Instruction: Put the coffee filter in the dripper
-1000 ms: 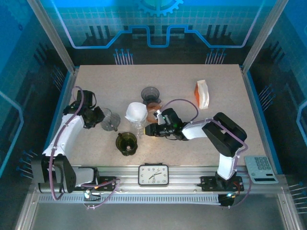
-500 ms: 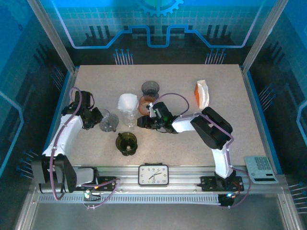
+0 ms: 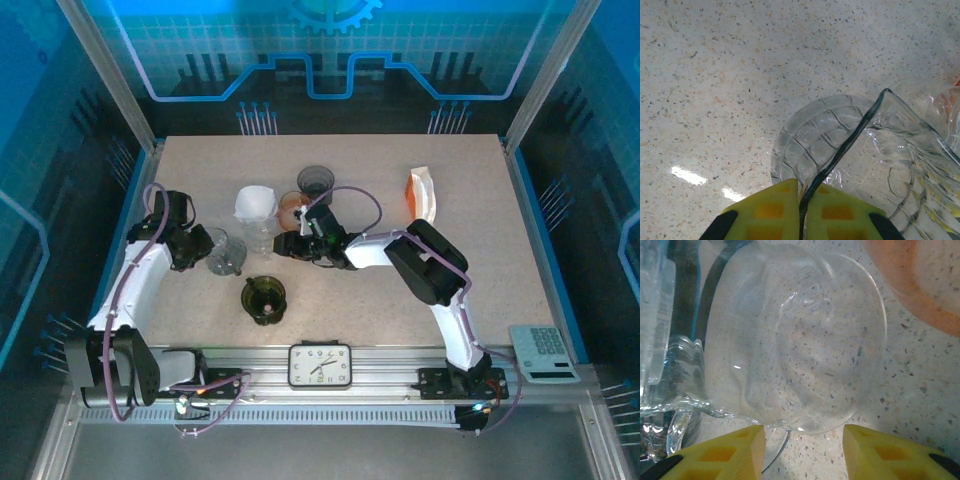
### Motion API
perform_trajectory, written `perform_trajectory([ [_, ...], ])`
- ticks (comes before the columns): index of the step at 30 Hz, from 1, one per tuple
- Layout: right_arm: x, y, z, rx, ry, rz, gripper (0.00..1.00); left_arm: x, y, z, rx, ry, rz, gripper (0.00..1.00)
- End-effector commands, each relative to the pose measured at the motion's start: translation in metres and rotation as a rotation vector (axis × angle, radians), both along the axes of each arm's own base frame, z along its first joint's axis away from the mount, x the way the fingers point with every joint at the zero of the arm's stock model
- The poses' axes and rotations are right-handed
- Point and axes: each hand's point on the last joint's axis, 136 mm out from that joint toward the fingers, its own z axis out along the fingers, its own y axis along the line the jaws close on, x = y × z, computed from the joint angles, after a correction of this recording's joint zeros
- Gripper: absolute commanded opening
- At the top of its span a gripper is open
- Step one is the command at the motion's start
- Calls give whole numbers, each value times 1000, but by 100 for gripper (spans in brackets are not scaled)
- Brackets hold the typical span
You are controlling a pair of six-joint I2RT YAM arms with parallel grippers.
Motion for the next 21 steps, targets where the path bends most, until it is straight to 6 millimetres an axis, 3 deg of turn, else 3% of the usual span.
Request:
perform_trajectory([
  [1,-11,-6,8,0,-6,-15,49,-4,-6,9,-33,-36,-17,0],
  [8,-32,-33,34,-6,-43,-46,55,-11,1,32,9,-89,8,0],
  [15,-52,-72,57,-69,-82,-104,55,-19,9,80,68,-216,24,0],
  [21,-72,-110,65,-160,-125,-128,57,-14,-4,134,38,-350,-7,0],
])
